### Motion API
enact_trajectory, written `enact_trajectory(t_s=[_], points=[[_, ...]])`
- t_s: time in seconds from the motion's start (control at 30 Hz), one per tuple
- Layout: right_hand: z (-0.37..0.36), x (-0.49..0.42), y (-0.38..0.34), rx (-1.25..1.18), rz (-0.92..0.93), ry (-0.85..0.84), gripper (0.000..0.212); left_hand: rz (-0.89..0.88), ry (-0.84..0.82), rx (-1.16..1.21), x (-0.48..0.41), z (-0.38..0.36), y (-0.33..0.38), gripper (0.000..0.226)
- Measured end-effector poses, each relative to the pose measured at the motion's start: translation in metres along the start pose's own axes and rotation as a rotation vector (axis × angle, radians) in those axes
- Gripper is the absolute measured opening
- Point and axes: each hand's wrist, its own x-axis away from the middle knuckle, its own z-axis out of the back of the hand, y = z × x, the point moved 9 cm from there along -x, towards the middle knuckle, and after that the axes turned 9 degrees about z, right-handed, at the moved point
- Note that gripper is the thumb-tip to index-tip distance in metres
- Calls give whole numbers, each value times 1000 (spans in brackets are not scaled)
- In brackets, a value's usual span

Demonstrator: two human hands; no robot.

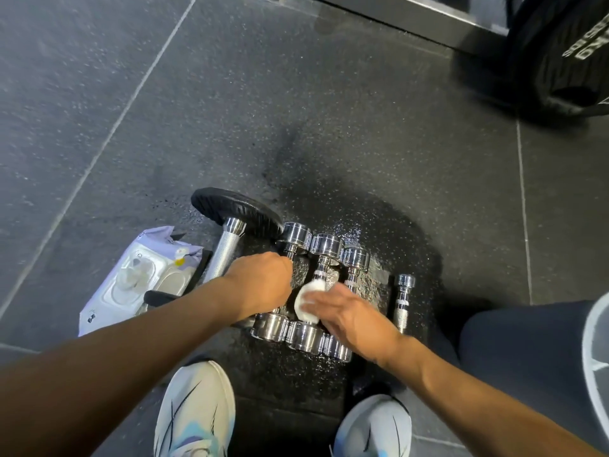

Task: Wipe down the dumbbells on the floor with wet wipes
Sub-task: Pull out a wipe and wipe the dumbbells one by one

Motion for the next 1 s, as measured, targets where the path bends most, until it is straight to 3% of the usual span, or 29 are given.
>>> enact_trajectory(t_s=[0.07,0.13,0.33,0.47,0.57,0.63,0.7,0.9,1.0], points=[[-4,4,-8,-108,4,-49,41,1,13,9,-1,-2,-3,31],[4,5,-2,-244,-118,-4,31,-3,25,12,-1,-1,-2,32],[14,11,4,-282,-376,178,18,-11,38,15,-3,-2,-3,30],[11,13,17,-426,-740,298,14,-20,42,6,-2,-2,-2,31],[-3,14,29,-787,-1010,392,22,-23,56,9,-2,-1,-3,31],[-7,12,40,-979,-1119,516,27,-26,57,8,-1,-1,-3,31],[1,10,43,-958,-1173,577,22,-32,63,7,-2,-1,-2,31],[-20,18,12,-1005,-1269,351,29,-34,71,2,-4,-4,-4,31],[-15,16,25,-1127,-1343,432,25,-30,59,8,-4,-5,-5,31]])
